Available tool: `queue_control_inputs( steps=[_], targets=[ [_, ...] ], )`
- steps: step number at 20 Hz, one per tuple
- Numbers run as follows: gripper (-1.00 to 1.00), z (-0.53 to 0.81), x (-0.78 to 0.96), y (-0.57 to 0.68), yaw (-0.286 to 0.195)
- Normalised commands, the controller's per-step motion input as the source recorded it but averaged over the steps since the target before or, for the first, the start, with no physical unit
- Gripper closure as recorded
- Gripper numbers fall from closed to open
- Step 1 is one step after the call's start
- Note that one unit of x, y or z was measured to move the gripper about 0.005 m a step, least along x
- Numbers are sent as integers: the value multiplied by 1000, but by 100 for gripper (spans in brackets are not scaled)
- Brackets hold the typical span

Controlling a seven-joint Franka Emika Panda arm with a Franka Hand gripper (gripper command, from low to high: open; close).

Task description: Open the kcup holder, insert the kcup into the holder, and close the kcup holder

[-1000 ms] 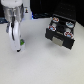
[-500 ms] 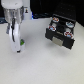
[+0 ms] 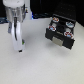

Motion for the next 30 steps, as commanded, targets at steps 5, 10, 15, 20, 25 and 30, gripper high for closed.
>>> queue_control_inputs(
  steps=[5, 10, 15, 20, 25, 30],
  targets=[
    [-100, -109, -245, 115, 7],
    [-100, -88, -437, 41, 0],
    [-100, -117, -391, 6, -7],
    [-100, -177, -319, -11, -14],
    [-100, -237, -30, -94, -108],
    [-100, -328, 50, -71, -149]
  ],
)
